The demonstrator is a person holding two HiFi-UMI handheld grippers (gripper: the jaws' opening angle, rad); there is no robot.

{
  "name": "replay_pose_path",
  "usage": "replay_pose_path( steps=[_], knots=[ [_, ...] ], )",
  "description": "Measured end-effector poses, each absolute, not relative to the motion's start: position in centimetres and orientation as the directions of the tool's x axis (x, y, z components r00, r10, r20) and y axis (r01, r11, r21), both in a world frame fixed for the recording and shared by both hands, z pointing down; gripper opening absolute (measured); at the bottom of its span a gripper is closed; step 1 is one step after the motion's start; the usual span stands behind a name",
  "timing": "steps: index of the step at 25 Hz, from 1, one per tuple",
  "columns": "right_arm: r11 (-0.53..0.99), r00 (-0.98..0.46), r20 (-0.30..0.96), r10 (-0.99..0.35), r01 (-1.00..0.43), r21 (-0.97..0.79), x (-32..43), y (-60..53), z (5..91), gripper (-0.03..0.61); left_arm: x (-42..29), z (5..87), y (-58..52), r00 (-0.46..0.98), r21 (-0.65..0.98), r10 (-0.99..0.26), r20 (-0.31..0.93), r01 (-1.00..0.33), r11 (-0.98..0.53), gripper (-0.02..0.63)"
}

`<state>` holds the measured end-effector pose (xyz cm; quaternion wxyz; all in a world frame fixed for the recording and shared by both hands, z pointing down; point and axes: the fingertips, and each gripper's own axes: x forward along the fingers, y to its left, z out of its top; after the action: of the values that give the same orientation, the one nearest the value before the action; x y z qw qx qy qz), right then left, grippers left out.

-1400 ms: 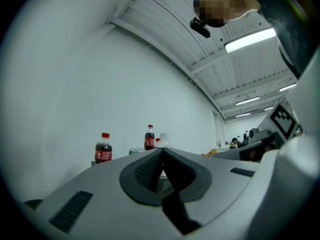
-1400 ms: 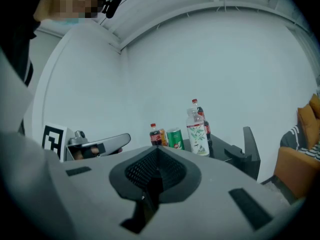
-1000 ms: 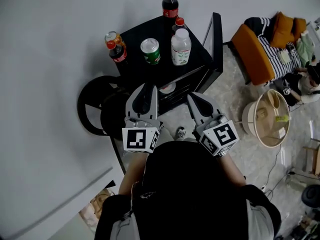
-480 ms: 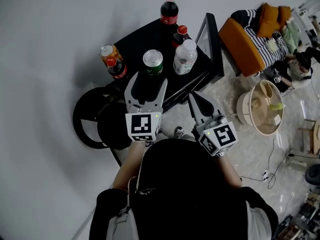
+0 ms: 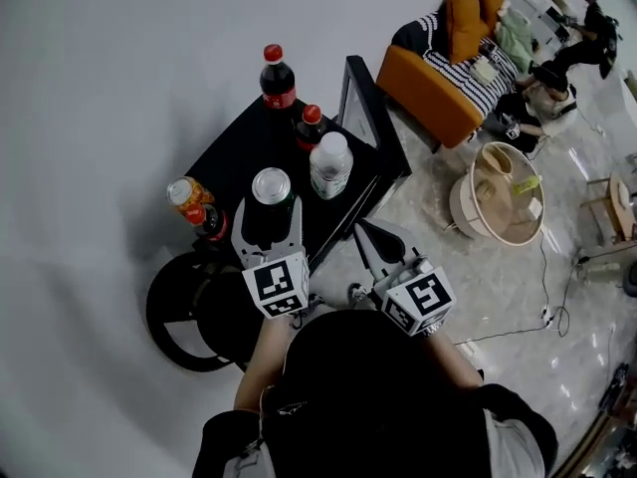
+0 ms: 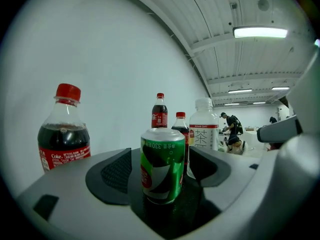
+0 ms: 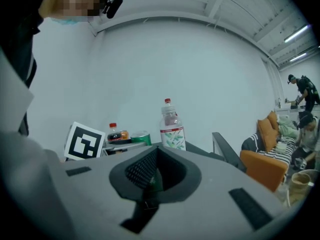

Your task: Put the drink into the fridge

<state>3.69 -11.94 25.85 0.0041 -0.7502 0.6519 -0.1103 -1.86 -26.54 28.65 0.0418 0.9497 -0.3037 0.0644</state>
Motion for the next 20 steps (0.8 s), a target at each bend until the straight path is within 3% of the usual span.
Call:
replay_pose_path(
  steps=[20],
  knots=[
    [-0.273,0.247,0.162,-0.955,-0.948,-0.162,4.9,-10.7,26.5,0.014,0.2,28.8,-27.6,0.85,0.065,-0.498,0.172,-0.514,-0.855,0.347]
  ],
)
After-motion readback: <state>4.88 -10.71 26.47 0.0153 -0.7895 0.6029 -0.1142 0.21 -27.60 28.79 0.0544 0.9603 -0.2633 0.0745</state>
